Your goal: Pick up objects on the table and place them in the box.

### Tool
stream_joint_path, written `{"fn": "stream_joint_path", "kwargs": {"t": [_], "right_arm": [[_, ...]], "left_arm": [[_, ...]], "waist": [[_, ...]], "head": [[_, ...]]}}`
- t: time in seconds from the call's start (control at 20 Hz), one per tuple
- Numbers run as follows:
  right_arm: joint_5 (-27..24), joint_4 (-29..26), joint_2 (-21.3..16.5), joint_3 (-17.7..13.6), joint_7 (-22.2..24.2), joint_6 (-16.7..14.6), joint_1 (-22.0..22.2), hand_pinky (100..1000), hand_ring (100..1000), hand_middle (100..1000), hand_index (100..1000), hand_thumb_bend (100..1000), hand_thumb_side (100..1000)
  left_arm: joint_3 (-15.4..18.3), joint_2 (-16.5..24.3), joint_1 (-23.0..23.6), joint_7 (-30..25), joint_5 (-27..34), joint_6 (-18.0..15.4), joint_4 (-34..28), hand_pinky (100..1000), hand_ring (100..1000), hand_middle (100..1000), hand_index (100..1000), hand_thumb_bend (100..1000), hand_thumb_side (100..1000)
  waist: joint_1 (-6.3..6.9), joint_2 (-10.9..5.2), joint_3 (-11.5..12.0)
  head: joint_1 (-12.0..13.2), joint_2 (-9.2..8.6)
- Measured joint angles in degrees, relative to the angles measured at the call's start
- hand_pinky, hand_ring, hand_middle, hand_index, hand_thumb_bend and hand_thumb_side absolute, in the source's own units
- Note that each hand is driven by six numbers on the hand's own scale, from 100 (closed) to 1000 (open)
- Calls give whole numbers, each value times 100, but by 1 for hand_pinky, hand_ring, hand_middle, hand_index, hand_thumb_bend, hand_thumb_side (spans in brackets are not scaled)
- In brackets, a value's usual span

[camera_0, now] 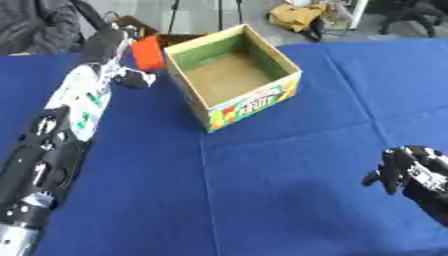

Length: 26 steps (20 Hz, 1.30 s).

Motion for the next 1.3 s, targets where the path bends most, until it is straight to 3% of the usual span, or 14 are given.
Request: {"fn": "stream_joint_path", "kwargs": {"t": [0.2,0.75,0.85,0.9,0.95,1.0,1.1,1.3], "right_arm": [[0,0,2,31,20,13,-4,585,336,337,370,100,286],[0,0,26,121,109,65,-54,584,336,336,370,100,290],[0,1,45,139,126,73,-55,584,336,335,370,100,292],[0,1,48,139,129,74,-57,584,336,335,370,100,292],[0,1,49,139,131,74,-57,584,336,335,370,100,292],[0,1,49,140,132,75,-57,584,336,335,370,100,292],[0,1,49,140,134,76,-58,584,336,335,370,100,294],[0,1,50,140,135,77,-58,584,336,335,370,100,296]], "left_arm": [[-155,-207,-258,91,116,-46,40,211,158,150,342,219,200],[-313,-1073,-652,30,-848,-253,1719,320,262,254,448,349,267],[-311,-1143,-710,60,-955,-291,1874,383,320,318,510,502,329],[-311,-1163,-731,73,-987,-321,1918,475,402,407,604,704,425],[-311,-1191,-745,85,-1014,-363,1948,492,418,424,622,743,442],[-312,-1212,-752,94,-1030,-413,1966,616,540,551,725,1000,549],[-313,-1238,-753,87,-1056,-524,1973,800,742,737,829,1000,685],[-316,-1252,-751,80,-892,-821,1882,853,809,814,858,1000,763]], "waist": [[-26,-1,-51],[-13,7,-334],[1,7,-354],[4,8,-369],[5,8,-376],[5,8,-379],[6,8,-381],[8,7,-377]], "head": [[48,-6],[155,-49],[156,-49],[158,-50],[161,-50],[164,-50],[167,-50],[167,-52]]}}
